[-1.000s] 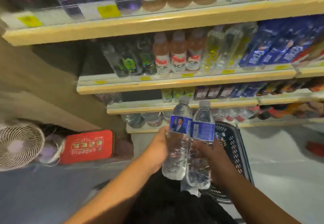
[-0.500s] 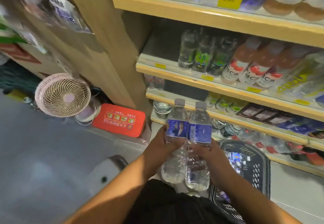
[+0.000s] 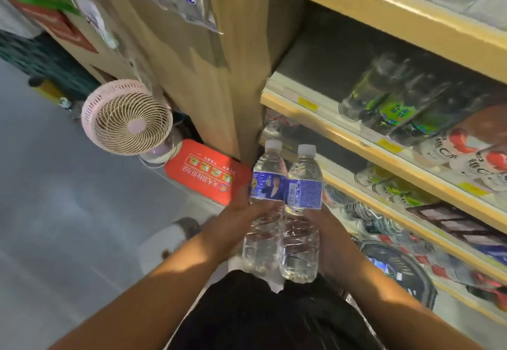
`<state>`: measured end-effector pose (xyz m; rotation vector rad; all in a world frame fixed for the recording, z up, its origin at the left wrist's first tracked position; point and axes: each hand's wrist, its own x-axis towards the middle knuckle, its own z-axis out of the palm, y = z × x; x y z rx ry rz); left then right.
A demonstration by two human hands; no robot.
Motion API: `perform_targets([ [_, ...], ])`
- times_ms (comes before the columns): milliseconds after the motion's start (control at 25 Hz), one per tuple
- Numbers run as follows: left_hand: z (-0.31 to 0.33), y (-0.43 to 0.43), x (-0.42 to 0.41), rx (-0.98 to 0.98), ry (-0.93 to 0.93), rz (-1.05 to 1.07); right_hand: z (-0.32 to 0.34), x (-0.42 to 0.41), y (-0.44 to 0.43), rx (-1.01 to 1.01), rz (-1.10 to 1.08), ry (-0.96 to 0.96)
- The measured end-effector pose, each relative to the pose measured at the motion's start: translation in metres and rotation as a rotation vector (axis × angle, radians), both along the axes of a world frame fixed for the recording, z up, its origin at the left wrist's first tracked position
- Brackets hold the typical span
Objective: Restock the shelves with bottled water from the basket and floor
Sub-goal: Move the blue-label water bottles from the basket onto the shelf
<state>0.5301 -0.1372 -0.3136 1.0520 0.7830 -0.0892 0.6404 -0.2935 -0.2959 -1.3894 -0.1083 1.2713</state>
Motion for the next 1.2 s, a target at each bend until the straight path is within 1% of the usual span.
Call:
perform_targets([
  [80,-0.01,-0.007,0.008,0.02,-0.009,0.075,-0.008,0.017,0.004,-0.019,0.049,-0.041],
  [120,-0.016,-0.012,0.012,0.03,-0.009,0.125,-0.013,0.026,0.005,-0.017,0.064,-0.021],
  [200,-0.033,-0.022,0.022,0.059,0.021,0.22,-0.031,0.043,0.007,-0.013,0.115,-0.038],
  [280,-0.06,-0.034,0.03,0.071,0.064,0.268,-0.054,0.056,0.009,-0.034,0.182,-0.071],
  [400,-0.095,-0.045,0.04,0.055,0.105,0.329,-0.092,0.073,0.007,-0.128,0.236,-0.096],
  [480,-0.13,-0.05,0.047,0.059,0.124,0.361,-0.128,0.08,0.003,-0.188,0.254,-0.097],
  [560,-0.159,-0.053,0.056,0.071,0.117,0.353,-0.161,0.086,-0.001,-0.25,0.233,-0.071],
  [680,-0.202,-0.044,0.071,0.142,0.104,0.306,-0.211,0.097,-0.002,-0.256,0.213,-0.104],
  [840,-0.259,-0.031,0.089,0.193,0.072,0.199,-0.278,0.104,-0.002,-0.169,0.032,-0.069],
  [880,-0.272,-0.028,0.094,0.199,0.065,0.195,-0.292,0.106,-0.003,-0.182,0.002,-0.071],
  [960,-0.296,-0.024,0.109,0.233,0.039,0.169,-0.315,0.115,-0.002,-0.228,-0.026,-0.121],
  [1040,-0.314,-0.022,0.13,0.263,0.025,0.108,-0.331,0.126,-0.004,-0.261,-0.061,-0.225],
  [1120,-0.323,-0.016,0.15,0.308,0.009,0.054,-0.34,0.136,-0.01,-0.243,-0.083,-0.284],
  [1200,-0.327,-0.014,0.173,0.327,-0.055,0.044,-0.342,0.152,-0.015,-0.196,-0.097,-0.332],
])
